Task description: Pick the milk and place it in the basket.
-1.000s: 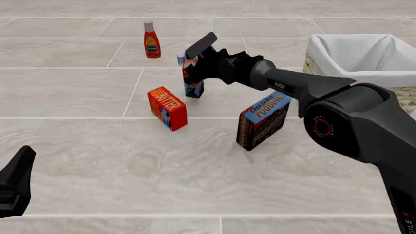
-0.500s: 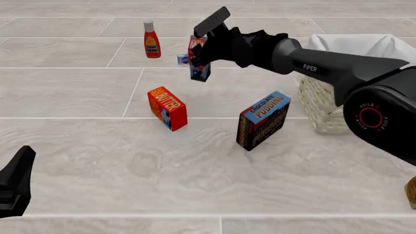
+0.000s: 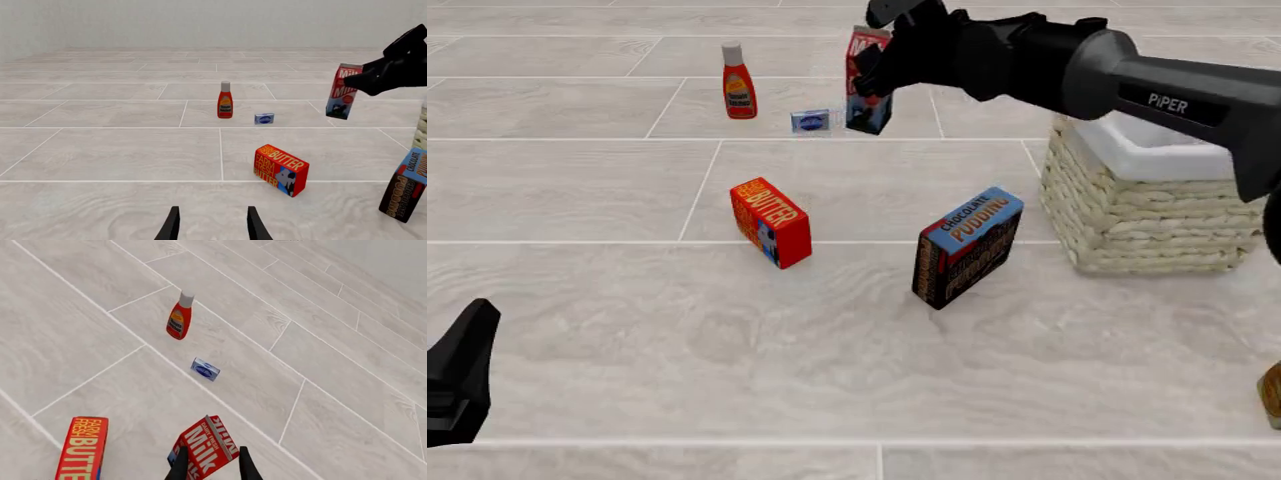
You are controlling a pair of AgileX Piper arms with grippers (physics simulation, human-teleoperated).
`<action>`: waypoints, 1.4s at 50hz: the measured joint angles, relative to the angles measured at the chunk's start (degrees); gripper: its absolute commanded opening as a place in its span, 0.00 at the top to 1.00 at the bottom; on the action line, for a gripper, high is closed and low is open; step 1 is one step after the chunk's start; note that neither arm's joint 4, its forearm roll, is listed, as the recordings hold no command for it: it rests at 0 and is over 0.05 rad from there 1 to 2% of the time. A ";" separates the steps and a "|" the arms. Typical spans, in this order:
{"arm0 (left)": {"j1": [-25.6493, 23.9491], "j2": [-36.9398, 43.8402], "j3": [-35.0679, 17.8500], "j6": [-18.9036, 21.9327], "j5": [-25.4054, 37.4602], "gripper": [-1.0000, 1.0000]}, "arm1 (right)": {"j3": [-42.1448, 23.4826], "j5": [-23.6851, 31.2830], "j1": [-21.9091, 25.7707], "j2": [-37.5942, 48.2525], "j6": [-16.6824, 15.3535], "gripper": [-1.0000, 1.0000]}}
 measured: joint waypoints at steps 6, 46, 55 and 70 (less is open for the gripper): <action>0.00 0.00 0.00 0.00 0.00 0.00 | 2.29 -0.37 -0.71 -2.64 0.54 1.00; 0.00 0.00 0.00 0.00 0.00 0.00 | 7.46 0.60 -9.85 -13.17 1.42 1.00; 0.00 0.00 0.00 0.00 0.00 0.00 | 6.77 1.37 -12.73 -14.19 1.21 1.00; 0.00 0.00 0.00 0.00 0.00 0.00 | 6.70 2.13 -17.21 -16.30 1.14 1.00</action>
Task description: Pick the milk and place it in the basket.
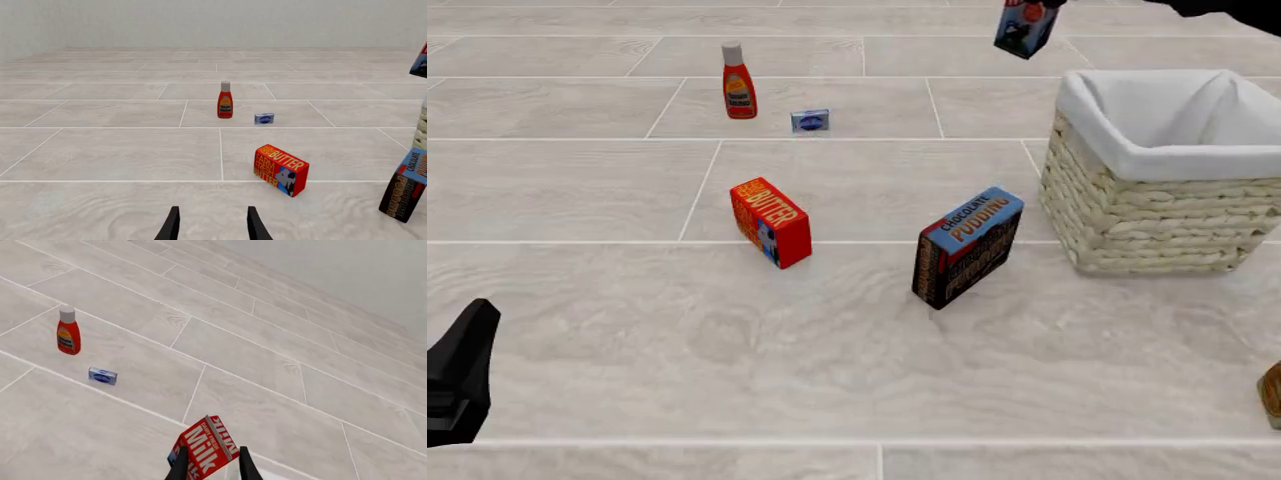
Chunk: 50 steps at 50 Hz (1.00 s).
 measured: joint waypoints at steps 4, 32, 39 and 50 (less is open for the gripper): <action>0.00 0.00 0.00 0.00 0.00 0.00 | 0.19 0.16 -1.16 -0.76 -0.14 1.00; 0.00 0.00 0.00 0.00 0.00 0.00 | 4.64 -0.68 -9.89 -4.00 -1.47 1.00; 0.00 0.00 0.00 0.00 0.00 0.00 | 6.50 -1.57 -11.99 -4.45 -1.71 1.00; 0.00 0.00 0.00 0.00 0.00 0.00 | 9.41 -3.45 -15.11 -4.29 -2.00 1.00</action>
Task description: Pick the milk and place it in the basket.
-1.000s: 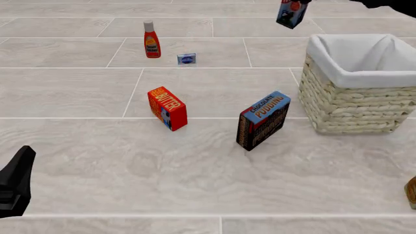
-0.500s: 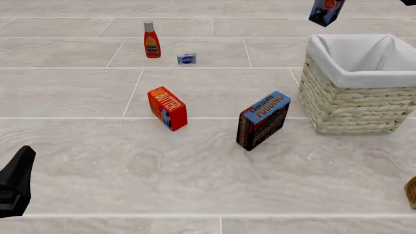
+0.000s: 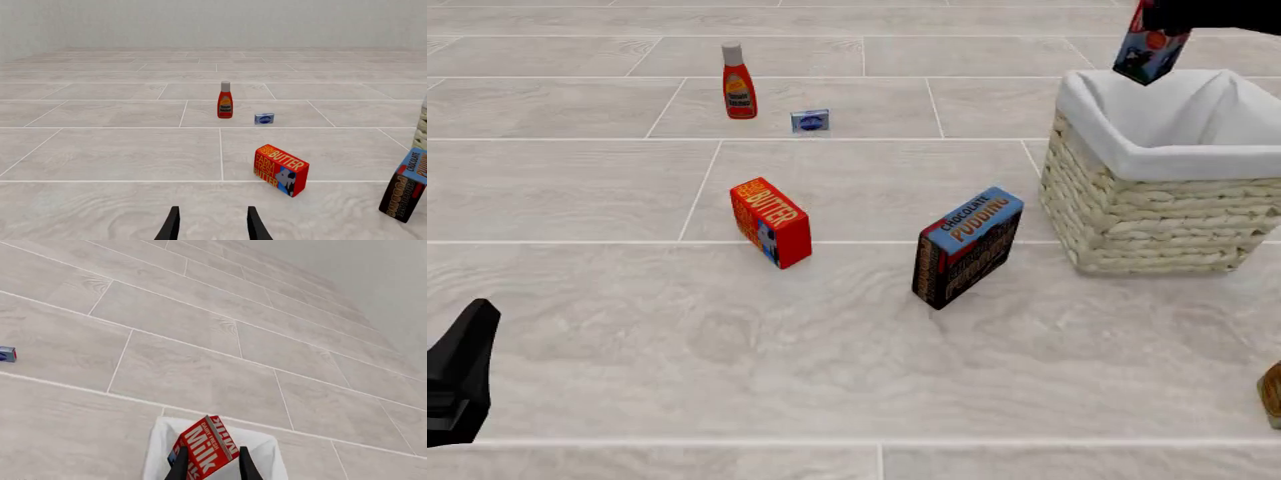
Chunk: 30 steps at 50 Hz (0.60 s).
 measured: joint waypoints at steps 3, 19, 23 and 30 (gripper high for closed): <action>0.00 0.00 0.00 0.00 0.00 0.00 | 0.88 -0.55 -0.71 0.10 -0.01 1.00; 0.00 0.00 0.00 0.00 0.00 0.00 | 4.22 -3.15 -3.99 1.45 -0.37 1.00; 0.00 0.00 0.00 0.00 0.00 0.00 | 4.56 -3.81 -4.75 2.27 -0.53 1.00; 0.00 0.00 0.00 0.00 0.00 0.00 | 4.75 -4.87 -5.69 4.16 -0.50 1.00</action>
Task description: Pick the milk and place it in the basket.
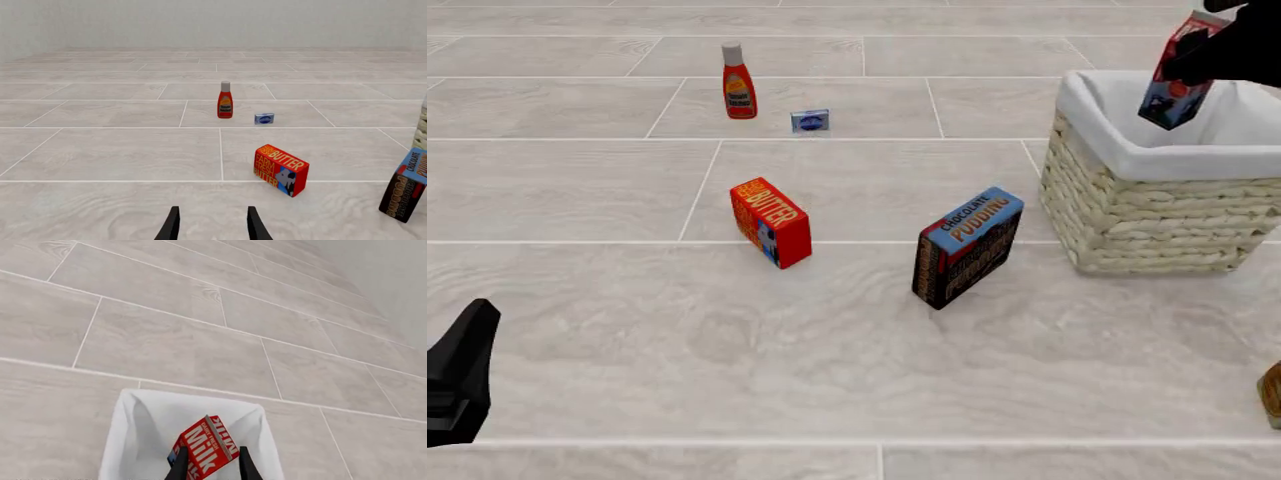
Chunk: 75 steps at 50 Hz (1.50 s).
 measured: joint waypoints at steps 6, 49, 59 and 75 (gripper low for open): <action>0.00 0.00 0.00 0.00 0.00 0.00 | -0.01 -0.94 -0.47 1.92 0.06 1.00; 0.00 0.00 0.00 0.00 0.00 0.00 | -2.59 -2.62 -1.83 12.64 -0.64 1.00; 0.00 0.00 0.00 0.00 0.00 0.00 | -3.99 -2.27 -1.91 14.41 -0.78 1.00; -0.01 0.00 0.00 0.00 0.00 0.00 | -5.11 -2.15 -1.90 15.69 -0.77 0.00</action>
